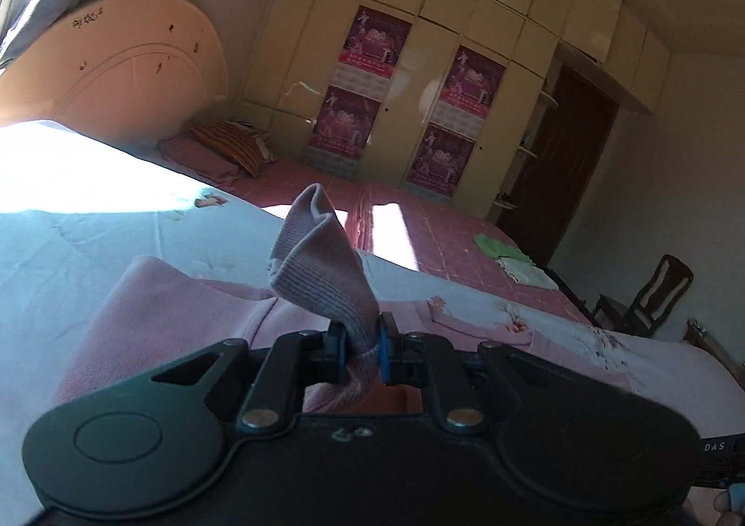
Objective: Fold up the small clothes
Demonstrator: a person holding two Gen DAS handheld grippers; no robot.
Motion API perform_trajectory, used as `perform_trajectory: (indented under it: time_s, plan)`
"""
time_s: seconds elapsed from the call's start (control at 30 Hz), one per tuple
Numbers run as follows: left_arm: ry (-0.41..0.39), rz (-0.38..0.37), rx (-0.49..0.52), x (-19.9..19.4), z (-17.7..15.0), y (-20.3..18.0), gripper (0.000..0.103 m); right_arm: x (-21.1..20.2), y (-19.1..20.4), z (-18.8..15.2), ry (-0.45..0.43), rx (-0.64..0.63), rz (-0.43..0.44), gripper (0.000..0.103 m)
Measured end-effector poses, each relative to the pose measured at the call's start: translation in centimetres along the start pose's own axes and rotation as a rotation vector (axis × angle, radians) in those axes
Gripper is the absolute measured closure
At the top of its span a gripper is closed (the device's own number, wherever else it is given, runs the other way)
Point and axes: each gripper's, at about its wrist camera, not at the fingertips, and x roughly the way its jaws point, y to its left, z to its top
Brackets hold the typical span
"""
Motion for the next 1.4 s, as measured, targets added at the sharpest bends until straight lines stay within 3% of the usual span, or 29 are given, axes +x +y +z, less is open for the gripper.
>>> perform_trajectory:
  time_s: [0.13,0.23,0.3,0.33,0.37,0.4,0.47,0.57,0.6,0.67,0.77,0.87,0.93,0.97,1.1,1.2,1.3,1.4]
  plan:
    - [0.11,-0.044,0.129,4.5,-3.4,-7.2,0.091,0.3,-1.2,0.6,0.006,0.044,0.034,0.083]
    - [0.237,-0.115,0.177,7.9,-6.0,-9.9,0.086,0.3,-1.3,0.9,0.022,0.052,0.081,0.083]
    - [0.311,-0.115,0.239,9.0,-7.9,-11.0,0.067,0.5,-1.1,1.1,0.034,0.052,0.115,0.078]
    - [0.292,-0.109,0.278,8.5,-8.2,-11.4,0.065,0.6,-1.0,1.1,0.036,0.053,0.126,0.065]
    - [0.253,-0.118,0.312,7.3,-8.2,-11.3,0.056,0.6,-0.8,1.2,0.025,0.053,0.139,0.028]
    - [0.219,-0.113,0.32,5.9,-8.2,-10.7,0.049,0.5,-0.5,1.2,0.011,0.048,0.163,0.021]
    - [0.178,-0.079,0.314,3.0,-7.8,-9.0,0.049,1.0,0.2,1.2,0.029,0.034,0.222,0.022]
    - [0.132,0.06,0.298,-0.5,-7.5,-4.4,0.051,2.2,1.6,0.8,0.08,0.013,0.277,0.043]
    - [0.124,0.112,0.296,-1.2,-7.4,-2.9,0.052,3.0,2.3,0.6,0.1,0.006,0.285,0.044]
    - [0.137,0.218,0.278,-2.0,-7.0,0.4,0.054,4.2,3.2,0.0,0.134,0.0,0.298,0.045]
    - [0.197,0.297,0.252,-1.6,-6.3,3.9,0.054,6.1,4.2,-0.8,0.182,0.0,0.314,0.053]
    - [0.218,0.289,0.239,-0.8,-6.0,5.5,0.055,7.7,5.1,-1.0,0.192,-0.016,0.262,0.07]
    - [0.207,0.285,0.227,-0.5,-5.6,5.8,0.057,8.1,5.4,-0.5,0.176,-0.04,0.237,0.092]
    - [0.201,0.288,0.221,-0.5,-5.4,6.0,0.059,7.9,5.6,-0.2,0.168,-0.058,0.231,0.098]
    - [0.19,0.28,0.206,-0.5,-5.5,6.3,0.068,3.6,6.2,1.6,-0.017,-0.193,0.212,0.098]
    - [0.191,0.269,0.193,-0.8,-5.5,6.5,0.074,1.8,4.6,2.2,-0.105,-0.232,0.133,0.098]
    - [0.202,0.252,0.194,-0.6,-5.4,6.5,0.081,3.9,2.1,2.2,-0.006,-0.185,0.096,0.098]
    - [0.205,0.251,0.21,-0.6,-5.3,6.1,0.081,4.7,1.4,1.2,0.022,-0.203,0.088,0.098]
